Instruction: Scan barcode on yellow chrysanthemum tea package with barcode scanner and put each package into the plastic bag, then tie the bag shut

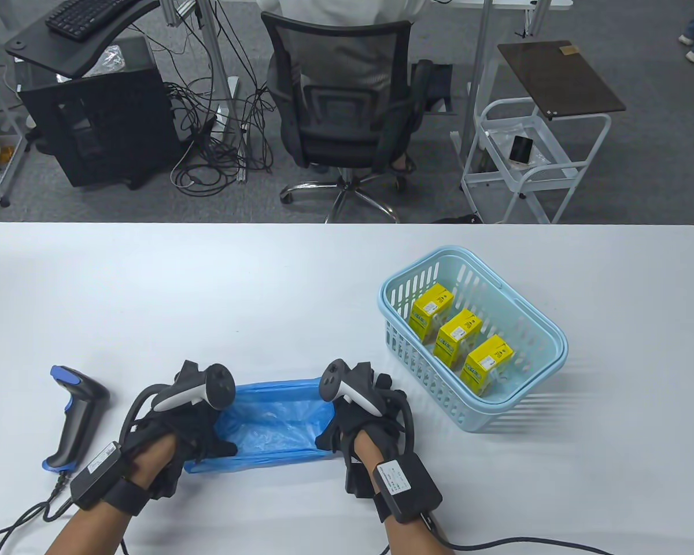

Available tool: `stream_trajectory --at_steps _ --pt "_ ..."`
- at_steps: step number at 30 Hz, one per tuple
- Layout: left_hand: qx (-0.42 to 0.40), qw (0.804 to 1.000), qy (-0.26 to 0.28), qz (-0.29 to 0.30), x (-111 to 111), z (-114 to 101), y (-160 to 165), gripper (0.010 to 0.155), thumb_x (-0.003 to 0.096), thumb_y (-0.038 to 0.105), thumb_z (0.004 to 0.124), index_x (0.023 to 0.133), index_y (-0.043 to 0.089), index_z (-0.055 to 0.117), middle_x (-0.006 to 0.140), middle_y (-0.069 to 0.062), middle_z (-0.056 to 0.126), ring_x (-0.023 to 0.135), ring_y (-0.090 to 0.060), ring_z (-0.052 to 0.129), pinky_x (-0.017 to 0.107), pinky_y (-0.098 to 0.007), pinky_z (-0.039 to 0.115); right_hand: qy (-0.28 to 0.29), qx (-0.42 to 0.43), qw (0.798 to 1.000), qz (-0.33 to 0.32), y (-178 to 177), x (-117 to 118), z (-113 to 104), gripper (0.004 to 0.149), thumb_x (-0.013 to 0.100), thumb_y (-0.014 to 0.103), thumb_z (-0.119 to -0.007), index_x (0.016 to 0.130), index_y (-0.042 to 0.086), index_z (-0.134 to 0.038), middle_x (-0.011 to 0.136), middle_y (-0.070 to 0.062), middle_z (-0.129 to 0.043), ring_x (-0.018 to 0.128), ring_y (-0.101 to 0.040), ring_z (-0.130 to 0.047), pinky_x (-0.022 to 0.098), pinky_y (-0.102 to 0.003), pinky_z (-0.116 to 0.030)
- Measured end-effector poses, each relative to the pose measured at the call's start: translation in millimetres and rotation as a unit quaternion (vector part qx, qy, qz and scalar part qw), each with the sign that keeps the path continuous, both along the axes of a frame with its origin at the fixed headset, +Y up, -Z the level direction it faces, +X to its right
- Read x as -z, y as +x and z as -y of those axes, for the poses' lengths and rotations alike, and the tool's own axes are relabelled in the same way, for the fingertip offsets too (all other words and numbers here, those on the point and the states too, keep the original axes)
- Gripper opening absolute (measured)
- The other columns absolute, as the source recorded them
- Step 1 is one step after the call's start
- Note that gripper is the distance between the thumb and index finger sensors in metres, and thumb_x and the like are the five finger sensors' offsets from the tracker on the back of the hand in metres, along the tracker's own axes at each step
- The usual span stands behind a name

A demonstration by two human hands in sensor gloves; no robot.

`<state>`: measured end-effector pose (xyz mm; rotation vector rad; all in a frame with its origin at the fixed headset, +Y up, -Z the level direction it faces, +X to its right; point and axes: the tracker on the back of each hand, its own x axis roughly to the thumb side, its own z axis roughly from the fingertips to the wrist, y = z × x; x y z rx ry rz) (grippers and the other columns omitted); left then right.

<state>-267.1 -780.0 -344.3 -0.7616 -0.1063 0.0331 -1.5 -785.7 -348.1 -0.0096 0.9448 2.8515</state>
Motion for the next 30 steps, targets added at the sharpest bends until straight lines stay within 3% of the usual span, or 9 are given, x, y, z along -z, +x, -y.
stream_trajectory --at_steps 2,4,8,22,25,30 --pt "0.014 0.999 0.034 0.002 0.8 0.5 1.7 0.1 0.031 0.071 0.071 0.107 0.027 0.022 0.107 -0.023 -0.005 0.097 -0.054 -0.005 0.073 -0.073 0.023 0.0 -0.003 1.0 -0.002 0.9 0.1 0.3 0.098 0.029 0.059 -0.087 0.098 0.041 -0.02 0.105 -0.022 0.002 0.094 -0.056 -0.005 0.065 -0.075 -0.019" --pt "0.09 0.994 0.048 0.029 -0.2 3.3 2.9 0.102 0.0308 0.07 0.072 0.105 0.033 0.013 0.107 -0.023 -0.005 0.097 -0.054 -0.004 0.073 -0.072 0.024 -0.004 0.001 1.0 0.001 2.8 0.6 1.6 0.098 0.029 0.059 -0.087 0.098 0.042 -0.02 0.105 -0.022 0.002 0.094 -0.056 -0.005 0.065 -0.075 -0.019" --pt "0.072 0.997 0.012 0.015 -0.9 3.2 2.4 0.108 0.0294 0.069 0.077 0.105 0.032 0.009 0.107 -0.024 -0.002 0.097 -0.056 -0.001 0.073 -0.072 0.028 0.005 0.001 1.0 0.004 2.9 0.4 1.8 0.097 0.03 0.06 -0.087 0.097 0.044 -0.019 0.105 -0.021 0.003 0.094 -0.057 -0.004 0.065 -0.076 -0.019" --pt "0.053 0.998 0.012 0.017 -0.2 0.3 2.0 0.11 0.0289 0.068 0.08 0.105 0.033 0.008 0.107 -0.022 -0.004 0.097 -0.055 -0.002 0.073 -0.071 0.028 0.007 -0.001 1.0 0.006 5.0 -1.7 4.0 0.096 0.029 0.062 -0.086 0.098 0.044 -0.022 0.106 -0.02 -0.001 0.094 -0.058 -0.007 0.065 -0.076 -0.02" --pt "0.021 0.999 0.023 0.011 1.3 -2.0 -2.3 0.107 0.0286 0.068 0.079 0.106 0.034 0.014 0.107 -0.021 -0.005 0.097 -0.054 -0.004 0.073 -0.072 0.026 0.04 0.004 0.999 0.014 7.8 -1.6 0.7 0.092 0.027 0.063 -0.086 0.098 0.045 -0.031 0.108 -0.017 -0.003 0.094 -0.058 -0.008 0.065 -0.076 -0.021" --pt "-0.044 0.999 0.017 -0.007 2.0 -12.5 -11.6 0.098 0.0293 0.069 0.078 0.108 0.039 0.027 0.109 -0.019 -0.003 0.097 -0.054 -0.005 0.073 -0.072 0.025 0.037 0.075 0.996 0.018 13.4 -2.1 -12.2 0.084 0.026 0.063 -0.086 0.097 0.046 -0.044 0.109 -0.015 -0.006 0.095 -0.058 -0.008 0.065 -0.077 -0.02"
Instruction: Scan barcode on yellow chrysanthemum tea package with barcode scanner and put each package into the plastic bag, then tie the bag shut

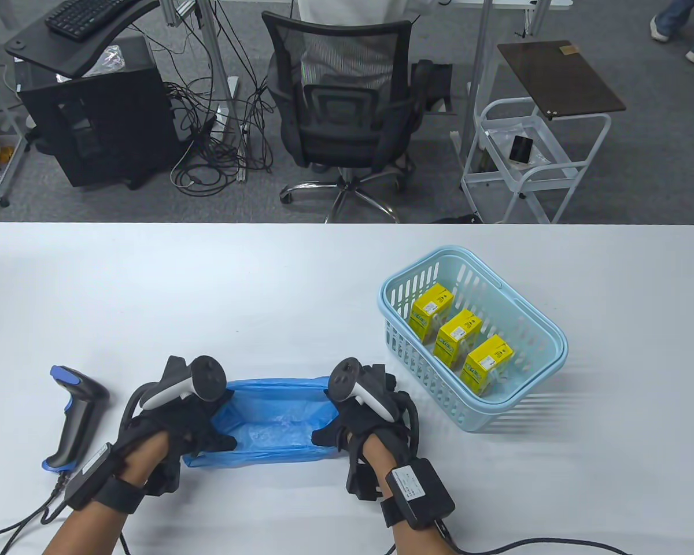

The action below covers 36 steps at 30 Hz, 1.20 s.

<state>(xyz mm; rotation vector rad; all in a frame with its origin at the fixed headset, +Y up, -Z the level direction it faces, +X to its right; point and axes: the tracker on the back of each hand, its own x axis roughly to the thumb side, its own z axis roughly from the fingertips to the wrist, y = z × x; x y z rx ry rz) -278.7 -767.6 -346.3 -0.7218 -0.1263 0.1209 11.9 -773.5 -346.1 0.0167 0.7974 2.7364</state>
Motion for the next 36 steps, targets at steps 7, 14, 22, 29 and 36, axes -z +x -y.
stream_trajectory --at_steps 7,14,22,29,36 --pt "-0.063 0.998 -0.004 -0.009 -3.9 -11.4 -11.8 0.087 0.0314 0.068 0.076 0.106 0.043 0.04 0.112 -0.016 0.003 0.098 -0.053 -0.004 0.072 -0.073 0.023 -0.016 0.068 0.998 0.0 8.8 0.8 -10.9 0.074 0.026 0.062 -0.086 0.093 0.045 -0.058 0.11 -0.016 -0.013 0.095 -0.058 -0.01 0.065 -0.077 -0.021" --pt "-0.138 0.99 0.003 -0.015 -17.3 -36.1 -30.9 0.084 0.032 0.068 0.075 0.106 0.042 0.046 0.113 -0.016 0.008 0.098 -0.053 -0.002 0.072 -0.073 0.023 -0.001 0.112 0.994 0.0 17.1 -1.2 -31.7 0.07 0.026 0.062 -0.086 0.09 0.042 -0.065 0.11 -0.016 -0.015 0.094 -0.058 -0.01 0.064 -0.077 -0.022" --pt "-0.317 0.928 0.196 -0.01 -47.4 -115.0 -45.8 0.09 0.0362 0.061 0.078 0.108 0.035 0.031 0.116 -0.012 0.013 0.107 -0.05 0.012 0.076 -0.07 0.028 0.194 0.139 0.969 -0.057 25.1 -33.3 -110.3 0.077 0.029 0.056 -0.086 0.096 0.035 -0.056 0.112 -0.015 -0.027 0.101 -0.054 -0.028 0.072 -0.071 -0.034" --pt "-0.186 0.883 0.431 -0.023 -79.9 -120.0 -48.9 0.093 0.0333 0.072 0.066 0.107 0.041 0.018 0.118 -0.004 0.009 0.112 -0.043 0.012 0.08 -0.068 0.029 0.332 0.112 0.933 -0.083 27.4 -46.2 -113.0 0.089 0.026 0.072 -0.066 0.1 0.044 -0.025 0.11 -0.007 0.002 0.103 -0.045 -0.003 0.076 -0.07 -0.018" --pt "-0.058 0.927 0.369 -0.038 -61.7 -53.2 -55.4 0.095 0.0313 0.074 0.063 0.107 0.039 0.018 0.117 -0.005 0.009 0.11 -0.044 0.011 0.078 -0.069 0.029 0.244 -0.041 0.963 -0.109 36.4 -39.5 -34.1 0.092 0.024 0.076 -0.058 0.098 0.043 -0.016 0.108 -0.008 0.006 0.1 -0.047 0.001 0.073 -0.07 -0.015"
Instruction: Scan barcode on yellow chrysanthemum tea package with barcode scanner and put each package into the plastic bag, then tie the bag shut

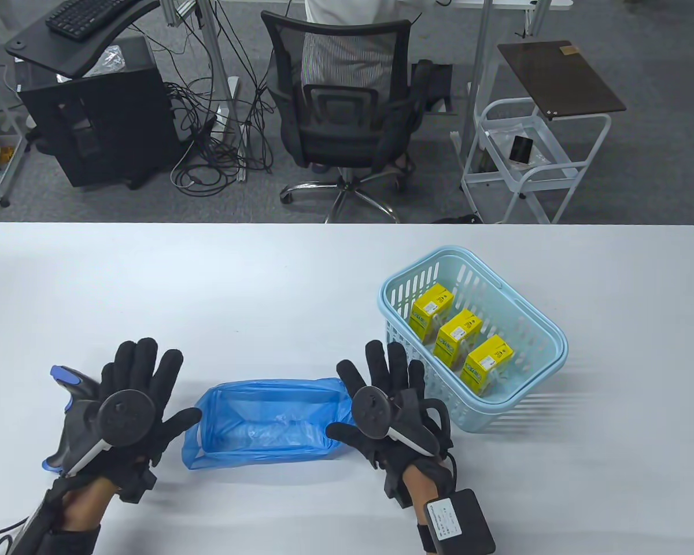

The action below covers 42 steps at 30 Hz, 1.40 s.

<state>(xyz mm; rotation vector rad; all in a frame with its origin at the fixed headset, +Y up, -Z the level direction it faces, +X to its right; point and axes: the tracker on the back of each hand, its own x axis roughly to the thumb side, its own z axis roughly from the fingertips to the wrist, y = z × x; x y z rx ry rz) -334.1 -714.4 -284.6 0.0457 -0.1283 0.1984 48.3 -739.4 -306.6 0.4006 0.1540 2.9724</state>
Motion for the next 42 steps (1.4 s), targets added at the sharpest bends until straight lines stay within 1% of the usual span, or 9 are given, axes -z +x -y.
stream_trajectory --at_steps 5,8,15,19,22,25,30,36,42 --pt "-0.003 1.0 -0.022 -0.005 4.1 7.7 6.3 0.095 0.0314 0.073 0.064 0.107 0.038 0.018 0.117 -0.006 0.008 0.11 -0.045 0.01 0.078 -0.069 0.028 -0.016 0.018 0.999 0.026 9.9 3.6 6.4 0.091 0.025 0.076 -0.059 0.099 0.042 -0.018 0.109 -0.008 0.004 0.1 -0.046 0.0 0.073 -0.07 -0.015" --pt "0.047 0.999 -0.022 0.011 3.2 8.4 14.9 0.096 0.0312 0.074 0.063 0.107 0.039 0.017 0.117 -0.006 0.008 0.11 -0.044 0.01 0.078 -0.069 0.028 -0.031 -0.019 0.999 0.035 7.5 4.6 13.6 0.092 0.025 0.077 -0.057 0.099 0.04 -0.018 0.108 -0.009 0.004 0.1 -0.046 0.0 0.072 -0.071 -0.016" --pt "0.056 0.998 -0.042 -0.001 9.0 15.3 16.3 0.095 0.0316 0.074 0.063 0.107 0.038 0.017 0.116 -0.006 0.008 0.109 -0.045 0.009 0.077 -0.069 0.028 -0.015 -0.032 0.999 0.035 1.1 4.5 15.7 0.092 0.025 0.077 -0.055 0.1 0.039 -0.018 0.109 -0.009 0.002 0.1 -0.046 -0.001 0.072 -0.071 -0.017" --pt "0.047 0.997 -0.037 -0.051 10.3 16.0 5.9 0.094 0.0332 0.072 0.064 0.107 0.036 0.017 0.116 -0.009 0.009 0.108 -0.046 0.01 0.076 -0.07 0.028 -0.017 -0.025 0.999 0.033 -0.1 4.5 16.0 0.092 0.025 0.077 -0.055 0.1 0.038 -0.018 0.108 -0.009 0.003 0.1 -0.045 0.0 0.073 -0.07 -0.017" --pt "0.051 0.991 -0.02 -0.119 11.0 13.6 -6.5 0.094 0.0344 0.071 0.065 0.107 0.035 0.018 0.116 -0.01 0.011 0.107 -0.048 0.012 0.075 -0.07 0.031 -0.02 -0.024 0.999 0.031 -1.0 5.4 17.8 0.092 0.025 0.076 -0.055 0.1 0.038 -0.018 0.108 -0.009 0.003 0.1 -0.045 0.0 0.073 -0.07 -0.017" --pt "0.03 0.976 -0.006 -0.217 12.5 15.1 -28.3 0.093 0.0353 0.069 0.066 0.107 0.033 0.021 0.116 -0.012 0.015 0.106 -0.049 0.015 0.074 -0.07 0.033 -0.023 -0.018 0.999 0.028 -1.9 5.6 17.9 0.092 0.025 0.076 -0.055 0.1 0.037 -0.018 0.108 -0.009 0.003 0.1 -0.045 0.0 0.073 -0.07 -0.018" --pt "0.022 0.945 -0.017 -0.327 12.6 22.7 -61.7 0.097 0.0359 0.068 0.068 0.107 0.028 0.016 0.114 -0.015 0.014 0.105 -0.051 0.015 0.073 -0.07 0.034 -0.033 -0.01 0.999 0.027 -1.5 6.3 19.1 0.092 0.025 0.076 -0.056 0.1 0.037 -0.018 0.108 -0.009 0.003 0.1 -0.045 -0.001 0.073 -0.07 -0.018" --pt "0.01 0.915 -0.029 -0.403 12.0 33.7 -85.3 0.107 0.0335 0.074 0.061 0.1 0.022 -0.004 0.113 -0.018 0.012 0.104 -0.052 0.012 0.073 -0.071 0.032 -0.043 -0.004 0.999 0.031 0.1 6.7 21.0 0.096 0.026 0.076 -0.056 0.098 0.033 -0.01 0.108 -0.01 0.003 0.1 -0.046 -0.002 0.073 -0.07 -0.019" --pt "-0.012 0.898 -0.095 -0.429 12.3 48.8 -99.8 0.11 0.0315 0.075 0.062 0.098 0.016 -0.004 0.112 -0.022 0.023 0.105 -0.054 0.03 0.072 -0.071 0.038 -0.046 0.004 0.998 0.032 0.5 7.0 21.0 0.097 0.026 0.076 -0.056 0.098 0.032 -0.009 0.108 -0.01 0.003 0.1 -0.046 -0.002 0.073 -0.07 -0.019"
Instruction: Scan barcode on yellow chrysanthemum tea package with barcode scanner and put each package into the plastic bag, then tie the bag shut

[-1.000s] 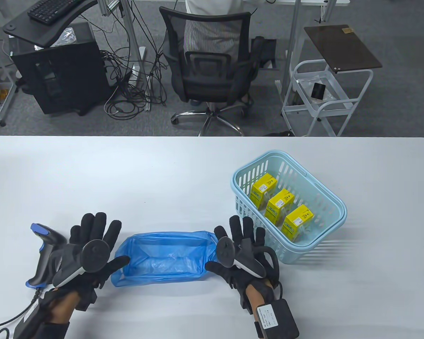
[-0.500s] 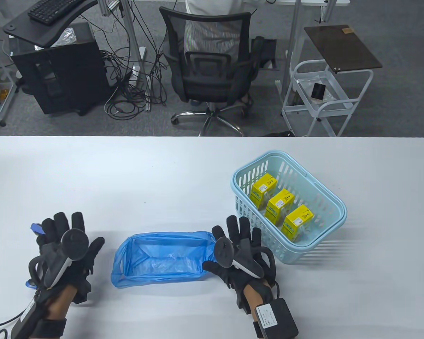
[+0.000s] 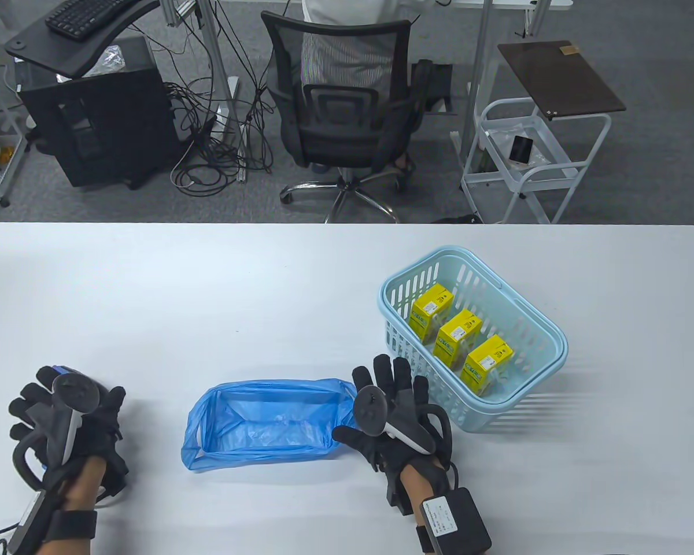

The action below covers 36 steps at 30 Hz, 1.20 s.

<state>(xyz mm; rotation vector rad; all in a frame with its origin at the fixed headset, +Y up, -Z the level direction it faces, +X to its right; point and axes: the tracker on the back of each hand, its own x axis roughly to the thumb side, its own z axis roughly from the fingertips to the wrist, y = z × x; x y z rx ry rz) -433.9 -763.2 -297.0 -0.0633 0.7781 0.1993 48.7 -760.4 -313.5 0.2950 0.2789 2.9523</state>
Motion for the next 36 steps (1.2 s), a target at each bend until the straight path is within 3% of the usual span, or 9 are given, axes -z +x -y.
stream_trajectory --at_steps 6,20,26,36 --pt "-0.018 0.999 -0.043 -0.016 3.6 10.3 -7.5 0.112 0.0312 0.073 0.066 0.098 0.014 -0.001 0.109 -0.016 0.048 0.094 -0.048 0.061 0.071 -0.07 0.043 -0.013 -0.006 1.0 0.001 0.1 1.3 3.7 0.096 0.026 0.075 -0.056 0.098 0.032 -0.01 0.108 -0.01 0.002 0.099 -0.046 -0.001 0.073 -0.07 -0.018" --pt "-0.028 0.997 -0.07 -0.007 8.3 11.4 -19.0 0.102 0.0354 0.06 0.08 0.104 0.019 0.016 0.098 -0.002 0.065 0.08 -0.036 0.076 0.071 -0.065 0.053 -0.027 -0.004 1.0 0.0 1.4 0.6 4.8 0.096 0.026 0.076 -0.056 0.099 0.032 -0.011 0.108 -0.011 0.002 0.098 -0.046 0.001 0.072 -0.07 -0.016" --pt "-0.054 0.997 -0.058 0.002 9.7 6.8 -18.6 0.095 0.0388 0.051 0.086 0.105 0.019 0.025 0.094 -0.002 0.069 0.076 -0.035 0.08 0.069 -0.064 0.058 -0.03 -0.009 1.0 0.0 1.3 0.6 5.7 0.096 0.026 0.075 -0.057 0.099 0.032 -0.011 0.108 -0.01 0.002 0.098 -0.046 0.002 0.072 -0.07 -0.015" --pt "-0.097 0.993 0.046 0.056 7.9 -17.9 -2.9 0.076 0.0403 0.048 0.087 0.101 0.025 0.048 0.088 0.001 0.076 0.066 -0.027 0.094 0.061 -0.058 0.076 -0.006 -0.058 0.998 -0.008 -5.0 -1.2 5.4 0.096 0.027 0.074 -0.058 0.098 0.032 -0.01 0.108 -0.01 0.002 0.098 -0.046 0.002 0.072 -0.069 -0.015"
